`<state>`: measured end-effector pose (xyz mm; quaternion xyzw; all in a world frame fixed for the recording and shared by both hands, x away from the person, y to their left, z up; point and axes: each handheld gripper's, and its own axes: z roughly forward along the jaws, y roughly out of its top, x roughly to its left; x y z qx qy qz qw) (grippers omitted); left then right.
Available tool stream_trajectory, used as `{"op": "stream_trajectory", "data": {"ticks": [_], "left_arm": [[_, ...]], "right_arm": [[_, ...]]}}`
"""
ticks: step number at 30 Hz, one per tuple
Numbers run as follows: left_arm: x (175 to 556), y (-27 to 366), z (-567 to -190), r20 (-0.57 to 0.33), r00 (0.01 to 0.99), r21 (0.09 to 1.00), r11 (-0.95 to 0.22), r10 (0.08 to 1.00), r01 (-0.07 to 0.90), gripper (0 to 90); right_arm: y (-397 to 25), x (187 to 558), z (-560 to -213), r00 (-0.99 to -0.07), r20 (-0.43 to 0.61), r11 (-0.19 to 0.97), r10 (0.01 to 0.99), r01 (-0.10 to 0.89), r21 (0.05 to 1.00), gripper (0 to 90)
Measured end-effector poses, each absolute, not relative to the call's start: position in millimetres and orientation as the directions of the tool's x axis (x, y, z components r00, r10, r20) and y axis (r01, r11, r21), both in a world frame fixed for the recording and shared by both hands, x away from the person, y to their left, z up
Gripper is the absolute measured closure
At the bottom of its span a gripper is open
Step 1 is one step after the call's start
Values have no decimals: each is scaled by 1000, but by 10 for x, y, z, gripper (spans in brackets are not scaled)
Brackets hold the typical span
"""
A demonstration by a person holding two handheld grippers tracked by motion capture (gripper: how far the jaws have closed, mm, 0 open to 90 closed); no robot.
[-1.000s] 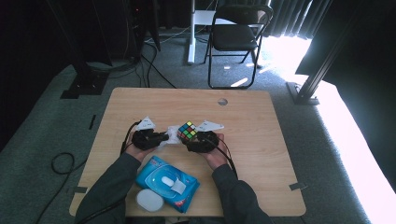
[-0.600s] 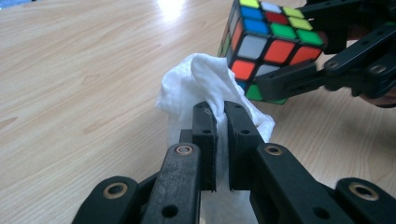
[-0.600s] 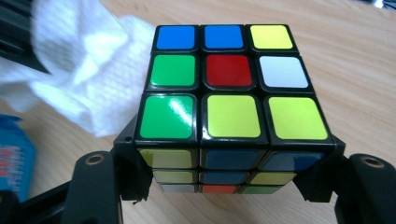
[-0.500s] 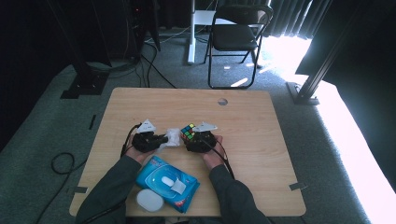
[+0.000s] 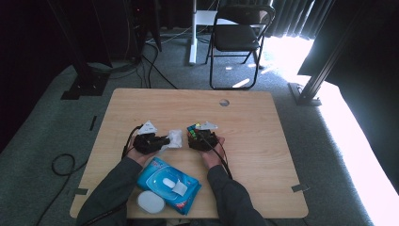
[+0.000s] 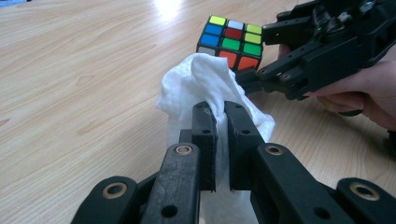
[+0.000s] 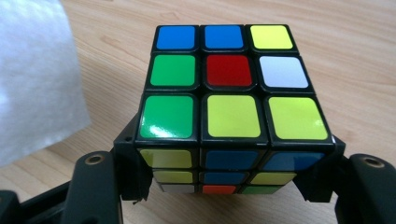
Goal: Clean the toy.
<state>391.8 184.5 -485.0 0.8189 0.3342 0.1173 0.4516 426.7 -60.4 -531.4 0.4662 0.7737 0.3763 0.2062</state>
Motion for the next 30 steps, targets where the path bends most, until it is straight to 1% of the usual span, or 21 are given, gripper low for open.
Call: {"op": "stream_trajectory", "data": {"ticks": [4,10,13,15,19,24,27,28,30], "left_arm": [[3916,1846,-4849,-111,749,818,-368,653,442,841],[3918,1852,-4839,-113,751,821,-364,651,439,839],[3918,1854,-4835,-115,749,823,-360,652,440,838],[3918,1856,-4834,-115,749,823,-360,653,440,836],[3921,1864,-4832,-115,747,823,-359,655,441,833],[3923,1865,-4838,-117,745,822,-357,657,444,833],[3925,1860,-4844,-118,745,822,-357,656,444,833],[3926,1859,-4845,-118,746,821,-358,656,444,833],[3926,1860,-4845,-118,746,821,-358,655,444,832]], "right_arm": [[-594,4277,-5364,-470,29,285,882,583,761,341],[-622,4285,-5386,-471,64,268,880,603,751,334],[-639,4272,-5357,-481,84,261,873,604,753,292],[-646,4254,-5322,-483,81,261,872,599,757,245],[-684,4212,-5229,-508,72,272,858,568,777,220],[-728,4184,-5114,-540,44,302,841,534,790,224],[-768,4180,-5039,-545,43,295,837,516,804,236],[-781,4182,-5014,-544,43,289,838,510,810,246],[-821,4198,-4969,-542,44,279,839,499,820,312]]}}
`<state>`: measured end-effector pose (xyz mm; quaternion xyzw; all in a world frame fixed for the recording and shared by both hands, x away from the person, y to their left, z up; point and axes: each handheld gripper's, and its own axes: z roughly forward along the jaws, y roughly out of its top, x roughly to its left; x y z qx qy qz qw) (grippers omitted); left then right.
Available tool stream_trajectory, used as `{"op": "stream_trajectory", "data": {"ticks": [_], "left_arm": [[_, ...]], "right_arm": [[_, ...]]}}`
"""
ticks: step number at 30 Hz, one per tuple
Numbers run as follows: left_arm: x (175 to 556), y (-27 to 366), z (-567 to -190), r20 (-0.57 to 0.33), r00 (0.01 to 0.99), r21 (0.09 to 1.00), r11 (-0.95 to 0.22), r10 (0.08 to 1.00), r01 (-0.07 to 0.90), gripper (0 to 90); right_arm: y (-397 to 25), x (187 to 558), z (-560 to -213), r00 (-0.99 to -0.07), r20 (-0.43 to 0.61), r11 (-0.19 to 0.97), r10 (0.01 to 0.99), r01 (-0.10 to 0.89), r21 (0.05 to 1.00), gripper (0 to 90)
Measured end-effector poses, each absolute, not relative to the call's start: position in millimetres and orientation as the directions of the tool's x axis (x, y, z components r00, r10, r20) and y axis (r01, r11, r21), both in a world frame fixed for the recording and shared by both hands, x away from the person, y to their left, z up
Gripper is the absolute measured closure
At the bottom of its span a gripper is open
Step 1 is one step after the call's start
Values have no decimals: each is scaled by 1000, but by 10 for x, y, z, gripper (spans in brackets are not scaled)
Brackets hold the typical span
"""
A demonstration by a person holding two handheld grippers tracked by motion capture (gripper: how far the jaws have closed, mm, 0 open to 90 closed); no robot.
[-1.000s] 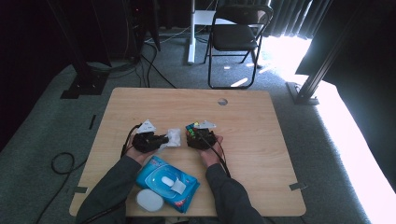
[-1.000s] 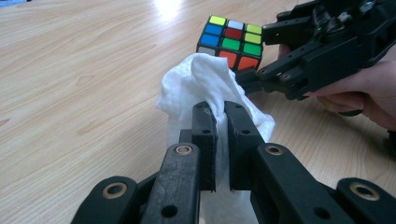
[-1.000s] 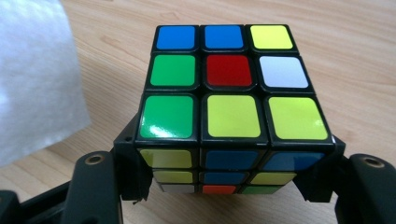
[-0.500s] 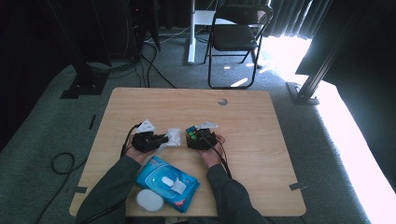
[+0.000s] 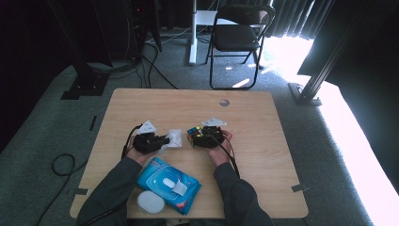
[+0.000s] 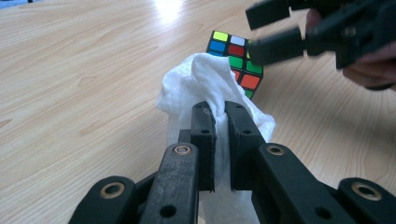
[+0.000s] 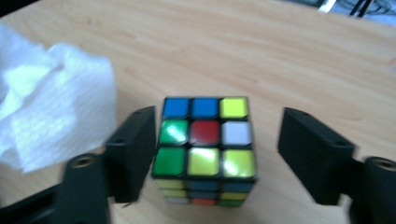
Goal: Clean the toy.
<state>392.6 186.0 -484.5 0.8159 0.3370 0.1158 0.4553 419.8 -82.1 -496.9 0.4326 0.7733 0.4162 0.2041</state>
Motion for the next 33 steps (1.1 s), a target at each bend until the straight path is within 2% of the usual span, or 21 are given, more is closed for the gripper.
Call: {"op": "stream_trajectory", "data": {"ticks": [2,6,20,25,29,33], "left_arm": [[3925,1862,-4846,-120,744,821,-356,657,446,832],[3928,1861,-4851,-119,745,821,-357,657,446,832],[3924,1850,-4864,-121,744,820,-356,657,448,831],[3928,1840,-4869,-122,747,818,-360,654,448,831],[3928,1832,-4872,-122,748,817,-361,653,449,830],[3927,1828,-4874,-122,748,817,-361,652,449,830]], "right_arm": [[-873,4228,-4935,-527,38,267,849,490,830,412],[-954,4313,-4932,-503,62,244,862,518,820,503],[-979,4336,-5003,-502,85,243,861,552,798,516],[-1009,4328,-5016,-492,141,202,859,578,791,538],[-1042,4367,-5027,-484,242,149,841,638,756,533],[-1096,4397,-5059,-460,343,81,819,685,724,578]]}}
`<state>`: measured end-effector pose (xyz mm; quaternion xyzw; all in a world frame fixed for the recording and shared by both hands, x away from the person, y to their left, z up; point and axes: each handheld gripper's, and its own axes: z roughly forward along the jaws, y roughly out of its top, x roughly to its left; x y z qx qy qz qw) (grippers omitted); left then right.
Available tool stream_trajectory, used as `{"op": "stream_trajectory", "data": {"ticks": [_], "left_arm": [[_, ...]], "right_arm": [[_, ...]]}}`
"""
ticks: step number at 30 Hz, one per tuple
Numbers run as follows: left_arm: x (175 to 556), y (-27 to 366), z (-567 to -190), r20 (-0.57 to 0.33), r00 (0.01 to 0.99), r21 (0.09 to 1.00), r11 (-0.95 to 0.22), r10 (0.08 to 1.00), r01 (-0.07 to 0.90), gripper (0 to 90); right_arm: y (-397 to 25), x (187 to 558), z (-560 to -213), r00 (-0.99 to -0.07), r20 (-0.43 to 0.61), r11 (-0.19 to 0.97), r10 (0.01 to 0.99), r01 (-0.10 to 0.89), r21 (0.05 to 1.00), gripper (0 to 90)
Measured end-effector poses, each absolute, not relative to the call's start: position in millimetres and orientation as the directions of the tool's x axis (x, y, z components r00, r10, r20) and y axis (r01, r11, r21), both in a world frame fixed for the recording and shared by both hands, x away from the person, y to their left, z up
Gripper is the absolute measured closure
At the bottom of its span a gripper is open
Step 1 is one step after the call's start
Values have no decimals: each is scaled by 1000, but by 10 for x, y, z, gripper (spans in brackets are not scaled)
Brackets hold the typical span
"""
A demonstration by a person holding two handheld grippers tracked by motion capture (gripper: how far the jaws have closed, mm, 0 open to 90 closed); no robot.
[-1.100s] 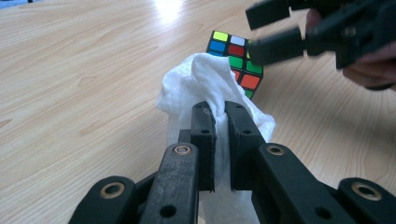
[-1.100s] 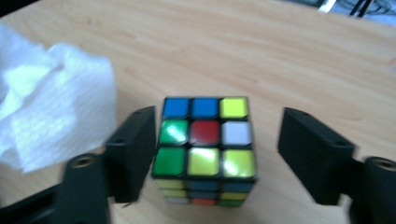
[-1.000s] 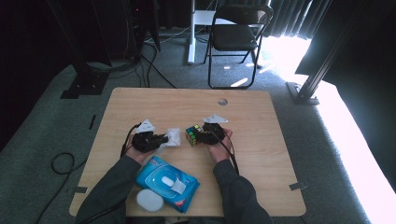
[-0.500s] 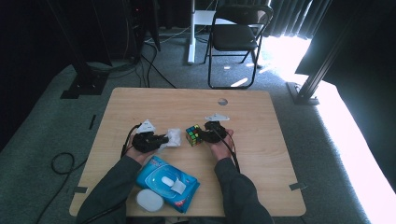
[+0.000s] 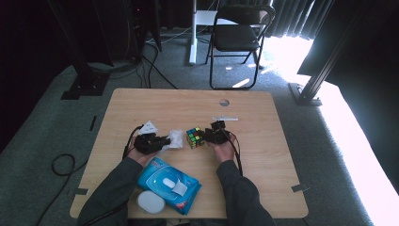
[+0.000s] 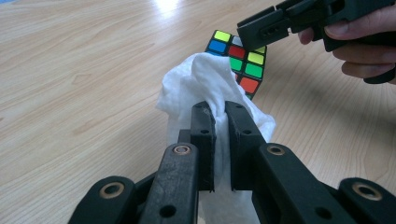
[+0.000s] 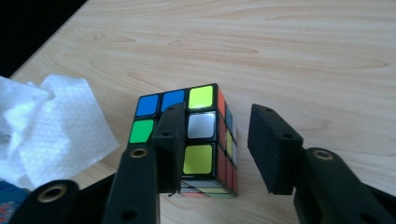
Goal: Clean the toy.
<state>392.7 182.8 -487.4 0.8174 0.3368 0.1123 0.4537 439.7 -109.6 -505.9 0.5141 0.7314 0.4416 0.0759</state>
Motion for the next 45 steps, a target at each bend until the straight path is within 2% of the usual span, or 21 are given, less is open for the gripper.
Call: {"op": "stream_trajectory", "data": {"ticks": [5,9,17,26,40,41,45], "left_arm": [[3928,1830,-4872,-122,748,817,-361,653,449,831],[3924,1831,-4870,-122,748,817,-361,652,449,831],[3926,1842,-4864,-122,746,819,-358,654,448,829],[3931,1842,-4862,-123,747,819,-358,653,448,828],[3932,1837,-4862,-124,748,819,-358,652,448,824],[3931,1837,-4861,-123,748,819,-358,652,448,824],[3929,1847,-4849,-123,746,822,-354,655,446,822]], "right_arm": [[-1120,4410,-5076,-462,413,46,785,708,704,695],[-1139,4421,-5094,-441,451,11,776,724,690,693],[-1286,4445,-5187,-358,593,-139,721,764,630,697],[-1320,4376,-5150,-338,551,-148,763,738,658,715],[-1421,4313,-5170,-276,559,-211,782,727,654,732],[-1429,4307,-5168,-274,556,-210,785,726,655,900],[-1467,4286,-5251,-248,545,-211,801,735,644,852]]}}
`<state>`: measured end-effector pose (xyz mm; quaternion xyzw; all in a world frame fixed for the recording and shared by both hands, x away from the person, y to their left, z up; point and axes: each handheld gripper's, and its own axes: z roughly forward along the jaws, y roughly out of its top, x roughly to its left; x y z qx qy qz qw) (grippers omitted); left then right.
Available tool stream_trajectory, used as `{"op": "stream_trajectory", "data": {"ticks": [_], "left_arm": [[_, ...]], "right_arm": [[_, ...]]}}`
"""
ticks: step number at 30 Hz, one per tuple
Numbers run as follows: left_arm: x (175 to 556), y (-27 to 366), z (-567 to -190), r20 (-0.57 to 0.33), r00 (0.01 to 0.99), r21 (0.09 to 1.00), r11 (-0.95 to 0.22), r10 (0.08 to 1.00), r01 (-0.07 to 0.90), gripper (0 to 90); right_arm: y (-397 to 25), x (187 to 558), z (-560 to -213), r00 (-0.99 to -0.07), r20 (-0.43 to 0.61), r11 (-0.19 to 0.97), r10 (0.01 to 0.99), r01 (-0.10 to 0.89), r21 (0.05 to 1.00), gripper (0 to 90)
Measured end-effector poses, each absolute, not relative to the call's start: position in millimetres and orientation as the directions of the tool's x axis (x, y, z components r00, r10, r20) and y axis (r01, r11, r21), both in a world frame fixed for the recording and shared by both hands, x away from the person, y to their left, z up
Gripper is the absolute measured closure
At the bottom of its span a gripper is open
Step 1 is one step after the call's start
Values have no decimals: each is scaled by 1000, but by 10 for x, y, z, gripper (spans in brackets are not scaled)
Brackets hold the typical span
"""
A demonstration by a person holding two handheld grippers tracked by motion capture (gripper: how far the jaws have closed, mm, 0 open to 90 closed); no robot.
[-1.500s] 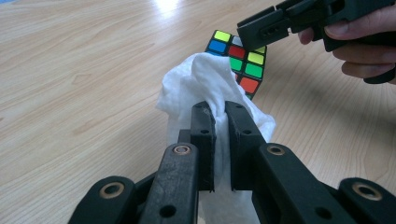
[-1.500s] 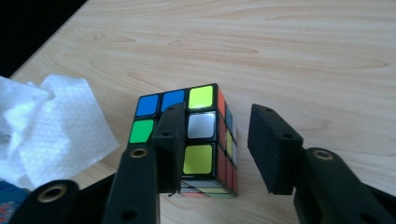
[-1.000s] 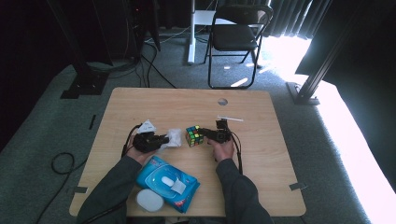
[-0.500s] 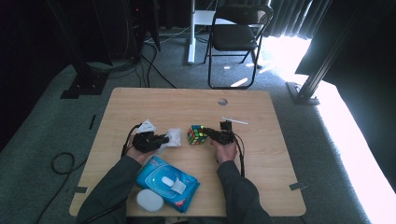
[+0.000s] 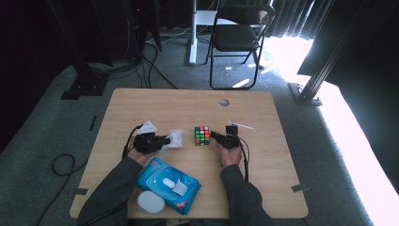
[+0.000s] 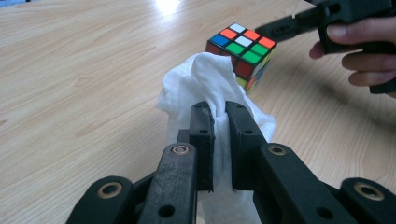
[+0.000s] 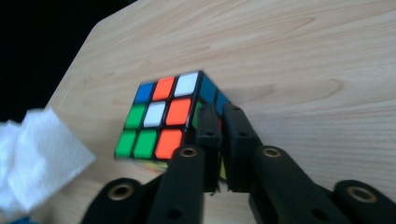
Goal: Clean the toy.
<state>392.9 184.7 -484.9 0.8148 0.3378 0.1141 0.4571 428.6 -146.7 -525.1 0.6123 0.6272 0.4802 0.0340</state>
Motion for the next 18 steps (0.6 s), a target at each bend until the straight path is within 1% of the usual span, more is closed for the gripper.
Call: {"op": "stream_trajectory", "data": {"ticks": [2,5,6,7,9,11,13,15,18], "left_arm": [[3933,1848,-4851,-124,746,822,-353,655,447,822],[3933,1845,-4856,-123,747,821,-355,653,446,822],[3932,1842,-4859,-123,747,820,-357,653,447,821],[3933,1840,-4861,-122,747,820,-358,653,447,821],[3933,1837,-4861,-123,748,819,-359,652,447,819],[3931,1836,-4858,-123,748,820,-357,652,446,818],[3932,1836,-4857,-123,748,820,-358,652,447,817],[3934,1836,-4858,-124,749,820,-357,651,447,817],[3936,1838,-4861,-125,749,820,-357,651,447,816]], "right_arm": [[-1462,4250,-5264,-281,530,-183,800,727,661,820],[-1450,4203,-5226,-362,493,-121,791,697,707,719],[-1441,4189,-5201,-397,466,-90,791,678,730,685],[-1421,4169,-5161,-450,417,-39,789,641,766,610],[-1389,4154,-5126,-494,358,23,792,610,792,528],[-1333,4144,-5092,-549,228,146,804,554,820,424],[-1276,4167,-5084,-594,102,271,798,505,820,331],[-1246,4208,-5097,-620,60,328,782,491,807,306],[-1254,4277,-5109,-648,100,314,755,491,813,287]]}}
